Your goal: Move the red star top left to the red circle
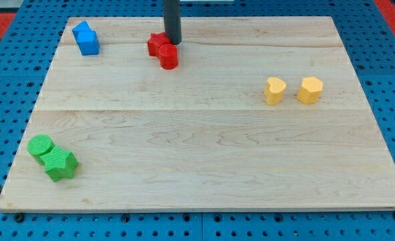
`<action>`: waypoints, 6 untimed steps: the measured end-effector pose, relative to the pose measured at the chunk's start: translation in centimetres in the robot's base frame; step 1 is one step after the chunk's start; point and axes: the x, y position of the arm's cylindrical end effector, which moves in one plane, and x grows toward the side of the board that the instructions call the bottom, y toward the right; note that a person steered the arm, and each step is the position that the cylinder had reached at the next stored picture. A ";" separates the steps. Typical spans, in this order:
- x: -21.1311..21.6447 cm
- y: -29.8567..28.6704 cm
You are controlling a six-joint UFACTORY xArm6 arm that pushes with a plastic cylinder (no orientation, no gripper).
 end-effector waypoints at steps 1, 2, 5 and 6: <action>3.5 -2.9; 3.9 3.3; 7.9 -0.1; 8.5 3.9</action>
